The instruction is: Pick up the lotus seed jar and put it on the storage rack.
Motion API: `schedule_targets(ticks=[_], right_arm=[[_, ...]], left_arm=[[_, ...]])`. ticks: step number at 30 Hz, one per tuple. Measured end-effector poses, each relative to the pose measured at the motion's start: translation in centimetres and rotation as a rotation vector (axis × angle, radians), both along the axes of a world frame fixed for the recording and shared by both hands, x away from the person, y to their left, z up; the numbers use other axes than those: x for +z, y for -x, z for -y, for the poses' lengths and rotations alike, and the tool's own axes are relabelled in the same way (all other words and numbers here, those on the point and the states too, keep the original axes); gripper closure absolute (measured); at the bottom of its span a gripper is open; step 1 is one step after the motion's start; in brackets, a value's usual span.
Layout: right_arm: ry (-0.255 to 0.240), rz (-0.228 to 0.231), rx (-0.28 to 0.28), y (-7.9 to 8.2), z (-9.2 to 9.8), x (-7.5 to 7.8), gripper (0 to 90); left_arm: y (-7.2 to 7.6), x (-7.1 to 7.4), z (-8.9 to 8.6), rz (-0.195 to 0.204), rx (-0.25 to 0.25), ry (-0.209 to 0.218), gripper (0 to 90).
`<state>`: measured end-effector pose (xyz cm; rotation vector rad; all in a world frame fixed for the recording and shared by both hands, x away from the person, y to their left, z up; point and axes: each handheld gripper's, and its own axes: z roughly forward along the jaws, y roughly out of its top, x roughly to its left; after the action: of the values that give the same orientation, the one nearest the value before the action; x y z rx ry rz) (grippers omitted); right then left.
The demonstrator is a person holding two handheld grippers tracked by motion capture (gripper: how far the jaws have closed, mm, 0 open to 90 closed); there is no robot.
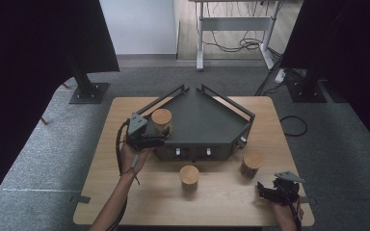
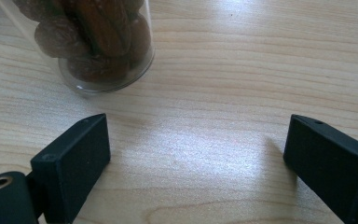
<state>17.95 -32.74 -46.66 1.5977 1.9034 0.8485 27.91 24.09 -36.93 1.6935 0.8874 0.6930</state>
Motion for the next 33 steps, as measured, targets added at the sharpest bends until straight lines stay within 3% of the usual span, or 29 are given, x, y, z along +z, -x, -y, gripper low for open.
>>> schedule_targets(ticks=[33], right_arm=[[0.000,0.000,0.000,0.0,0.0,0.0,6.4]], left_arm=[[3.7,-0.2,-1.8,-0.005,-0.016,0.009,5.6]])
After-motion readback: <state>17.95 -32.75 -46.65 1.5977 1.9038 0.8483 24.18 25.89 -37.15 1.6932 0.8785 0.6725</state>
